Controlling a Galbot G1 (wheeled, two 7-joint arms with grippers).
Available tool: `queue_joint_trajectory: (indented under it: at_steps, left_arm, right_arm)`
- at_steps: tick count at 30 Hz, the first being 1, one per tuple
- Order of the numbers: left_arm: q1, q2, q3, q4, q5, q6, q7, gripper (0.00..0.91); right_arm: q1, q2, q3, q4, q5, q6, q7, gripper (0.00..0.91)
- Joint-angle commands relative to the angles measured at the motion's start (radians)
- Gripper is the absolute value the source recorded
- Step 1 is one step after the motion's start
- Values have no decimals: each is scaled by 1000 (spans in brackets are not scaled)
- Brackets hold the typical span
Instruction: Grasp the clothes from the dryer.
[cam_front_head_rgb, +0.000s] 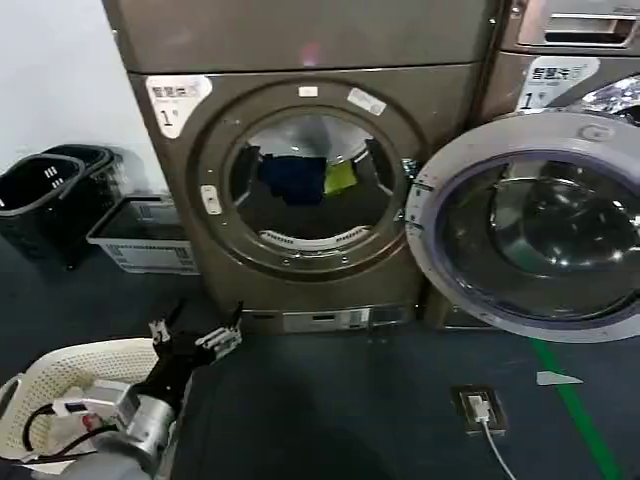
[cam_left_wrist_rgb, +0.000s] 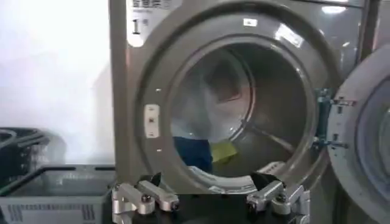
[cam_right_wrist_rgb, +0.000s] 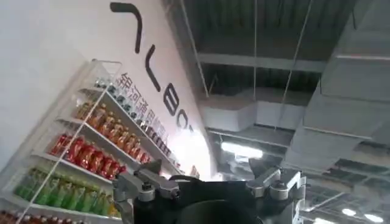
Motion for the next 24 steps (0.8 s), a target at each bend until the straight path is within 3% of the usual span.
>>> queue_joint_trajectory:
  at_steps: [1, 24]
  left_arm:
    - [1, 0, -1, -7, -31, 12, 0, 907]
    - [25, 5, -9, -34, -30, 15, 9, 907]
  right_arm:
    - [1, 0, 0, 0, 3, 1, -1, 907]
    - [20, 13, -25, 8, 7, 5, -9, 907]
